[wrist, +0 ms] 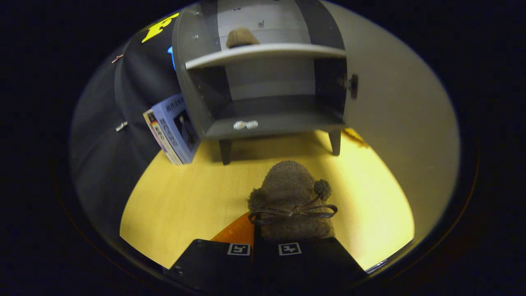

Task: Open the shoe cabinet door, grab the shoes and put them into the shoe cabinet, then close the shoe cabinet door.

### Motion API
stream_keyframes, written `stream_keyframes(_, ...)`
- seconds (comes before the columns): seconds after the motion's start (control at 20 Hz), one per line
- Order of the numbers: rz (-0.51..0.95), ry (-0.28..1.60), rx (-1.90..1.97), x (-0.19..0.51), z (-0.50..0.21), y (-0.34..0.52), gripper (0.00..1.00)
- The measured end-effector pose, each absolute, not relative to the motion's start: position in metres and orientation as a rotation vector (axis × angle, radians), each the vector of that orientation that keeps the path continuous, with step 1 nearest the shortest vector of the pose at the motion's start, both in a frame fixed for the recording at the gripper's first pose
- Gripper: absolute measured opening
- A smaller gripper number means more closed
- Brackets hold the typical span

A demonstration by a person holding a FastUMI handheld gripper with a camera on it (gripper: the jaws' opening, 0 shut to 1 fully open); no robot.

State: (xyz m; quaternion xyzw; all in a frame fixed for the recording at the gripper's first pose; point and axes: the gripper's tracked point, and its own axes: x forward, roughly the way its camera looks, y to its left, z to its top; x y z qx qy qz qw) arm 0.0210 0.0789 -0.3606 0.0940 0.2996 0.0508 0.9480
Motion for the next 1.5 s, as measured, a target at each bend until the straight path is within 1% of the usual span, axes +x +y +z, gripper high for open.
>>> stream_keyframes(0.35,0.098,0.396,0.183,0.05,-0.198,0.045,0.1)
stream_keyframes(0.6,0.098,0.357,0.213,0.091,-0.121,0.035,0.1)
stream_keyframes(0.75,0.091,0.344,0.245,0.129,-0.091,0.026,0.1)
stream_keyframes(1.0,0.052,0.311,0.219,0.219,-0.065,0.005,0.1)
stream_keyframes(1.3,0.037,0.372,0.179,0.328,-0.089,0.005,0.1)
stream_keyframes(1.5,0.027,0.394,0.113,0.381,-0.104,0.013,0.1)
